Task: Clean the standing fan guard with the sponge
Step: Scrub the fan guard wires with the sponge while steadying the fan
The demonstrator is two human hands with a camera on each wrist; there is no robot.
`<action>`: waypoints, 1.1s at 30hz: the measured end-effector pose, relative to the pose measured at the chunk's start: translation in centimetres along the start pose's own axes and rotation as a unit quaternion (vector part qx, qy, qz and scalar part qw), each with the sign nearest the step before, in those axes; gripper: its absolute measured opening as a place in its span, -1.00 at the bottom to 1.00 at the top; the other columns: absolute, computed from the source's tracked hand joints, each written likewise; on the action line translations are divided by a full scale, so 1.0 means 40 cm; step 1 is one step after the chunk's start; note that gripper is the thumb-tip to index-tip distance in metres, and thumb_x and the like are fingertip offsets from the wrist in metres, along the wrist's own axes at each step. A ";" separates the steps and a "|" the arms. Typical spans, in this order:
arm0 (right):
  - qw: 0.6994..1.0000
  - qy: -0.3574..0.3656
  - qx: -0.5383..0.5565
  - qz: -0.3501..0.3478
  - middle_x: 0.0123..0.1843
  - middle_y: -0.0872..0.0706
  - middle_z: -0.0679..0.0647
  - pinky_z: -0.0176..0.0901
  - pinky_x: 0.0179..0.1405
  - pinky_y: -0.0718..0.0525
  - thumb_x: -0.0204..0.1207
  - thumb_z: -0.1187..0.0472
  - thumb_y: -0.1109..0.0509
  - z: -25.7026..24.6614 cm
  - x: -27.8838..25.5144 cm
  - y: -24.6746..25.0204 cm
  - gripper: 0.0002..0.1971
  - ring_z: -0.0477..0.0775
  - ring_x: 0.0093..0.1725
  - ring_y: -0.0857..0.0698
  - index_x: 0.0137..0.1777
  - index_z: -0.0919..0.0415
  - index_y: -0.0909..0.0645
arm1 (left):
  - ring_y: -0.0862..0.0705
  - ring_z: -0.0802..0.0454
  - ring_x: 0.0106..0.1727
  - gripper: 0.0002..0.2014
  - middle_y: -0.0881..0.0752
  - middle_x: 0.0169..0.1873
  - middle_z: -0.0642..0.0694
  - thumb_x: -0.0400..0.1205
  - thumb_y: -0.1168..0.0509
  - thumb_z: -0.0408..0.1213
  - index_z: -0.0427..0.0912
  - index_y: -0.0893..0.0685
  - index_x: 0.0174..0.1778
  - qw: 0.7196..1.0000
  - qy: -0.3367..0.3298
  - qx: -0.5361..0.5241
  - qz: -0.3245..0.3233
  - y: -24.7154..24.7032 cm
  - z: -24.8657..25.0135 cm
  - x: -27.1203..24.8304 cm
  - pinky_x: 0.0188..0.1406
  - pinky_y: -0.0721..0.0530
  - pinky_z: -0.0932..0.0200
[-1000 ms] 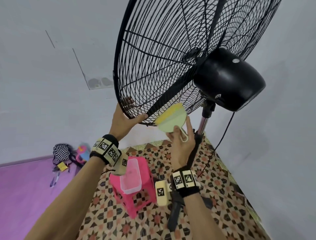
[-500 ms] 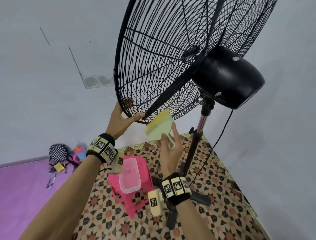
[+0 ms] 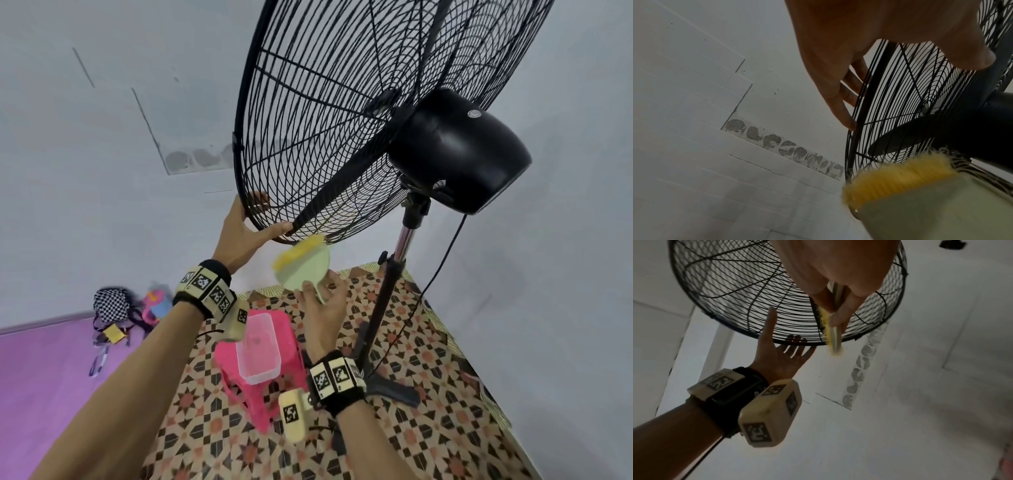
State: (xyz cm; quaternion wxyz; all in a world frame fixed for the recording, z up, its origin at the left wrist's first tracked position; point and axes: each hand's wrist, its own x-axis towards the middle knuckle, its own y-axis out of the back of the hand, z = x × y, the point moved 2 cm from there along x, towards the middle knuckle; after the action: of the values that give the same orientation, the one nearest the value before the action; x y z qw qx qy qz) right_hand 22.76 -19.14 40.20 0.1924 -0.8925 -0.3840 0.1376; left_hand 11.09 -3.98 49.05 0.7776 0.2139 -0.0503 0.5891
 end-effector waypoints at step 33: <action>0.999 -0.024 -0.040 0.021 0.04 -0.82 0.08 0.09 -0.03 -0.88 0.71 0.26 -0.43 0.029 0.032 -0.058 -0.86 0.16 -0.10 -0.89 0.16 0.02 -0.63 | -0.65 0.18 0.41 -0.06 -0.68 0.38 0.09 0.23 -0.71 0.33 0.00 -0.55 0.46 0.999 0.015 -0.014 -0.034 0.015 0.007 0.014 0.44 -0.59 0.09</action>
State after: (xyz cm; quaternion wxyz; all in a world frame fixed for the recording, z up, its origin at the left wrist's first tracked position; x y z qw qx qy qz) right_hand 21.68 -16.46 40.07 0.1444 -0.9039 -0.3748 0.1472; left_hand 10.73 -3.47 49.65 0.8007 0.1961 -0.0393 0.5647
